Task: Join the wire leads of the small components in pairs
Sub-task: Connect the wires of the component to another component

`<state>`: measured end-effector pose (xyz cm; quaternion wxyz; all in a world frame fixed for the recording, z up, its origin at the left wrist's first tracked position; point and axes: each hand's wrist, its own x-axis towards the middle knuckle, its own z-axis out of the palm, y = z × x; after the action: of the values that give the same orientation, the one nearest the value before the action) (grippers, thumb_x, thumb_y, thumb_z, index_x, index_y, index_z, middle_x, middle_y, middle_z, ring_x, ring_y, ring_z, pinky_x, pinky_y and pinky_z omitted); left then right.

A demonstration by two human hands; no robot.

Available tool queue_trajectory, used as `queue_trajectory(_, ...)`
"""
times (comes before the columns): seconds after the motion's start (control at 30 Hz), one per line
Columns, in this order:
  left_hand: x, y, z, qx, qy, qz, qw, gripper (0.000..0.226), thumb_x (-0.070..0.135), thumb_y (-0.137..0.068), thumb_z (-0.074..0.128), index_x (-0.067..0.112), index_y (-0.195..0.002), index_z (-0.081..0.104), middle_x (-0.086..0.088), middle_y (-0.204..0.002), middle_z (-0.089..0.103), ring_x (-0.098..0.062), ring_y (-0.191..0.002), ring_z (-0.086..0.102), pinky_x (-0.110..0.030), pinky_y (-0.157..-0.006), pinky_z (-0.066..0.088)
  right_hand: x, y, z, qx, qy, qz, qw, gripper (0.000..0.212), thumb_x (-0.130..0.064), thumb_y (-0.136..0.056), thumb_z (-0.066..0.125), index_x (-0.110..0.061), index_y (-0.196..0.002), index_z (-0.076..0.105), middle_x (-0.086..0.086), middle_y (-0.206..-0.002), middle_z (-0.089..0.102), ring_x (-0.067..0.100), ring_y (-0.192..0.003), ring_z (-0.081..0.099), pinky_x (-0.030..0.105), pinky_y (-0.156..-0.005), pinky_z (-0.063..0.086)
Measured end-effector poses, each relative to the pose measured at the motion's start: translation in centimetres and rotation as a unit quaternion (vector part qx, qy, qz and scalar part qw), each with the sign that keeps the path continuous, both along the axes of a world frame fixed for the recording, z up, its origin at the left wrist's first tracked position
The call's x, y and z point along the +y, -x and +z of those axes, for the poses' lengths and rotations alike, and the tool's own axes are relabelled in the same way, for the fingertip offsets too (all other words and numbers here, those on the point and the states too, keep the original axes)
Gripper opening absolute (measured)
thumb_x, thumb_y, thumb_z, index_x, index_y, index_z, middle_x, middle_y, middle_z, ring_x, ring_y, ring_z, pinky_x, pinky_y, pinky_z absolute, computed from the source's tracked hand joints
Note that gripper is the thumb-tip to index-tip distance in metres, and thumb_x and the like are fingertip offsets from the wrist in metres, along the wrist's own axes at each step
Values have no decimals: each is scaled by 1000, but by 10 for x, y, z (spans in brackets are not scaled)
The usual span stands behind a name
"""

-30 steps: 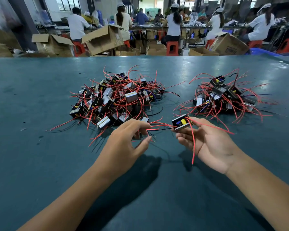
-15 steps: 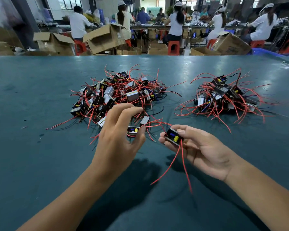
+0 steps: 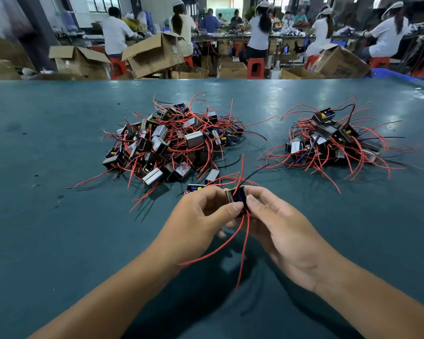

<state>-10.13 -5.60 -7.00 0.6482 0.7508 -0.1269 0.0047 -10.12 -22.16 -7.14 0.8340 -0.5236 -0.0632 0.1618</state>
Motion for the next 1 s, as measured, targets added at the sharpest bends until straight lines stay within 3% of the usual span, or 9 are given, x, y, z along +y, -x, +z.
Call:
queue_trajectory(0.1, 2, -2, 2, 15, 37, 3, 999, 14, 8, -91, 70, 16, -81, 67, -4, -70, 69, -16, -64, 63, -27, -57, 54, -5, -2, 1, -76, 103, 1, 992, 20, -11, -102, 47, -10, -116, 61, 12, -100, 74, 23, -94, 71, 28, -86, 56)
queue_trajectory(0.23, 5, -4, 4, 41, 53, -13, 998, 8, 10, -92, 65, 4, -96, 66, -14, -74, 70, -20, -60, 61, -27, -57, 51, -15, -7, 3, -236, 289, -20, 928, 32, 0, -97, 52, -24, -115, 63, -6, -109, 72, 10, -108, 66, 20, -93, 50)
queue_trajectory(0.33, 11, -6, 6, 74, 68, -46, 994, 19, 16, -88, 64, 0, -98, 67, -10, -72, 67, -19, -56, 57, -25, -54, 49, -23, -11, 5, -267, 334, -10, 904, 40, -4, -92, 62, -28, -124, 57, -15, -114, 67, 4, -115, 60, 26, -93, 52)
queue_trajectory(0.43, 14, -8, 7, 91, 53, -74, 992, 7, 19, -82, 73, 13, -84, 74, -8, -68, 61, -16, -53, 50, -28, -54, 43, -28, -13, 7, -300, 371, -1, 879, 32, -8, -92, 64, -27, -118, 61, -16, -110, 68, 6, -111, 62, 30, -92, 52)
queue_trajectory(0.57, 17, -8, 5, 95, 21, -89, 991, 17, 25, -84, 63, 17, -72, 72, -1, -63, 51, -13, -56, 45, -24, -52, 43, -27, -12, 7, -277, 360, 45, 890, 22, -26, -89, 66, -27, -110, 65, -7, -103, 72, 10, -95, 66, 32, -88, 52)
queue_trajectory(0.7, 16, -7, 5, 87, -27, -103, 990, 29, 29, -86, 62, 1, -83, 68, -1, -68, 53, -13, -56, 47, -24, -51, 43, -25, -10, 6, -302, 339, 24, 891, 16, -37, -91, 65, -24, -99, 68, -7, -86, 71, 10, -82, 66, 25, -74, 49)
queue_trajectory(0.87, 10, -5, 5, 72, -59, -100, 991, 24, 28, -85, 59, 5, -83, 63, 1, -66, 53, -13, -56, 51, -25, -50, 43, -22, -9, 2, -278, 317, 5, 907, 14, -39, -88, 62, -28, -94, 69, 1, -82, 71, 22, -79, 68, 46, -69, 56)
queue_trajectory(0.93, 10, -4, 5, 78, -51, -93, 991, 21, 26, -86, 60, 5, -81, 63, 2, -64, 56, -13, -57, 53, -23, -50, 44, -22, -8, 2, -278, 320, -9, 906, 15, -44, -86, 63, -31, -92, 69, -1, -81, 71, 23, -79, 68, 47, -69, 56)
queue_trajectory(1.0, 11, -4, 5, 82, -46, -79, 992, 18, 23, -88, 62, 9, -76, 64, 0, -64, 58, -13, -54, 51, -23, -51, 41, -22, -9, 3, -273, 309, -24, 911, 17, -44, -84, 64, -30, -91, 69, 0, -79, 71, 21, -76, 68, 40, -62, 58)
